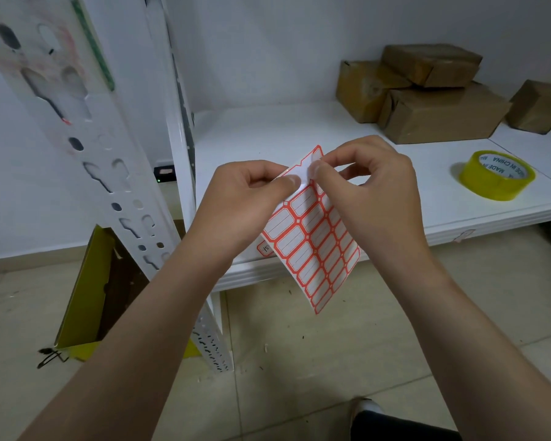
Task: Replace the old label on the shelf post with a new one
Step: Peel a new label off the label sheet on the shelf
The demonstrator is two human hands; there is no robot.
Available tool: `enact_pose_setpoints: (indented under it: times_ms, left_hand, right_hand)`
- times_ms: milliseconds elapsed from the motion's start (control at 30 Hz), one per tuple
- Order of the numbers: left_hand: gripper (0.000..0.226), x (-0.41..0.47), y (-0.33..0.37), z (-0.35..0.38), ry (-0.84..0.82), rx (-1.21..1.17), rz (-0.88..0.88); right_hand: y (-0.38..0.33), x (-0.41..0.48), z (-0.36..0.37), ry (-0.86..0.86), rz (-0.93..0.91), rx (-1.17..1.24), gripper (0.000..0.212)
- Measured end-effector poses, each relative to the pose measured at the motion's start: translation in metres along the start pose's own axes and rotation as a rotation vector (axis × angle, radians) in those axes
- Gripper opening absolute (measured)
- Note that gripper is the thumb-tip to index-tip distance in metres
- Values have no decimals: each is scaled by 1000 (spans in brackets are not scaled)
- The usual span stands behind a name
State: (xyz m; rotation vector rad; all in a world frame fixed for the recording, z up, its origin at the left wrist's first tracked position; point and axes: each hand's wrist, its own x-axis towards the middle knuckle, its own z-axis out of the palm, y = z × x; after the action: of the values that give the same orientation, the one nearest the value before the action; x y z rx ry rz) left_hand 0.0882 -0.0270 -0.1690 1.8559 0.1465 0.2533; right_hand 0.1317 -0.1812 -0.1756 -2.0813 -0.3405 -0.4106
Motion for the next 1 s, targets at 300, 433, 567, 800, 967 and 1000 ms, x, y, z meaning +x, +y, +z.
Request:
enact_pose_setpoints:
  times_ms: [300, 433, 567, 800, 967, 1000]
  left_hand:
    - [17, 2, -3, 6, 84, 8, -87]
    - [15, 4, -11, 17, 101, -117, -174]
    - [14, 7, -14, 31, 185, -473, -313]
    - [46, 7, -5, 42, 109, -266, -289]
    - [15, -10, 23, 23, 240, -126, 59]
    - [17, -14, 26, 20, 230, -111, 96]
  right_hand:
    - [2, 6, -13, 152, 144, 154, 8]
    - [2, 7, -16, 198, 166, 181, 9]
    - [1, 7, -21, 230, 137, 214, 11]
    - [2, 4, -21, 155, 129, 233, 9]
    - [-10, 4, -17, 99, 122, 293, 17]
    - [-14, 3, -15, 81, 118, 311, 18]
